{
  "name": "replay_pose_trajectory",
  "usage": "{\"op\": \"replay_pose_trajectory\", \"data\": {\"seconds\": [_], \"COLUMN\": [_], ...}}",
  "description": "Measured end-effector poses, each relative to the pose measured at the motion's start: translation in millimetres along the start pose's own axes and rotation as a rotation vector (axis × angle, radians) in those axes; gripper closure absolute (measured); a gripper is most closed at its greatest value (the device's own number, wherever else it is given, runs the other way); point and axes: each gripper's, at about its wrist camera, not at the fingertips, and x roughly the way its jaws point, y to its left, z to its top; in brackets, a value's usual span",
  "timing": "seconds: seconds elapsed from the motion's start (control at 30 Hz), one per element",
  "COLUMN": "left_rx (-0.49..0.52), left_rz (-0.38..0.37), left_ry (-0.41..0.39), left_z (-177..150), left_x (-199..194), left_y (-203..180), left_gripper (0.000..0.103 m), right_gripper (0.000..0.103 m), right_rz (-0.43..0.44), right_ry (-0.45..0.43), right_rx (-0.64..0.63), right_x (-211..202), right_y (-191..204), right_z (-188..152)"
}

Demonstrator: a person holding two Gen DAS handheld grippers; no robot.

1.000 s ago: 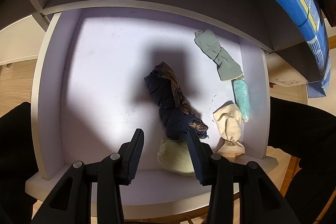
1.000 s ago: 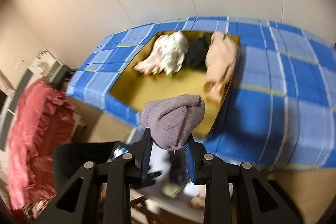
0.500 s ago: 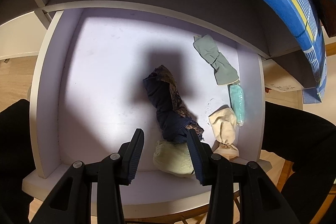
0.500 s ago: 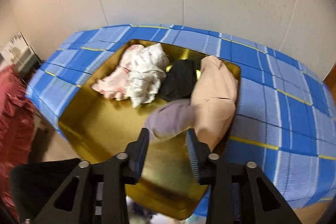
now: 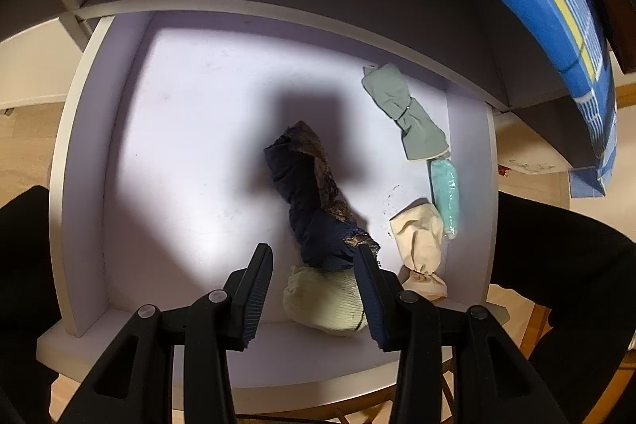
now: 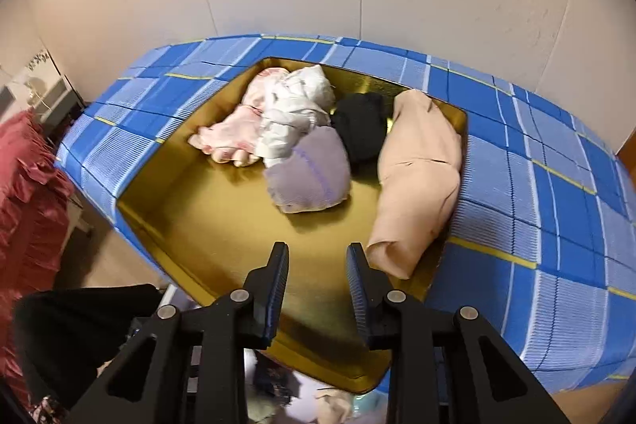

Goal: Organize soft objects
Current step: 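Lower the lavender beanie into the gold box and open the right gripper, then return the right tool over the drawer of clothes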

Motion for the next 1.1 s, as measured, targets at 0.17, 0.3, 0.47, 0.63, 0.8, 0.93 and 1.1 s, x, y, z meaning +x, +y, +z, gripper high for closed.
{"op": "replay_pose_trajectory", "data": {"seconds": [0.17,0.3,0.47,0.63,0.8,0.93,1.1], "left_rx": [-0.012,-0.003,-0.019,-0.020,-0.017,-0.017,-0.002], "left_rz": [0.009,0.022,0.025,0.021,0.002,-0.014,-0.019], "left_ry": [0.002,0.008,0.015,0.018,0.015,0.018,0.017], "left_z": [1,0,1,1,1,2,2], "left_x": [2,4,6,6,4,3,2], "left_y": [3,4,7,7,6,4,-1], "left_gripper": [0.061,0.061,0.061,0.061,0.061,0.061,0.061], "right_gripper": [0.072,0.072,0.072,0.072,0.072,0.063,0.063], "right_rz": [0.031,0.032,0.024,0.009,-0.041,-0.055,-0.159], "right_ry": [-0.011,-0.023,-0.017,-0.002,0.009,0.066,0.167], "right_rx": [0.007,0.001,0.003,-0.007,-0.036,-0.081,-0.148], "right_x": [-10,-18,-16,3,42,75,91], "right_y": [3,2,-2,-2,6,19,23], "right_z": [-15,-24,-27,-4,38,60,60]}}
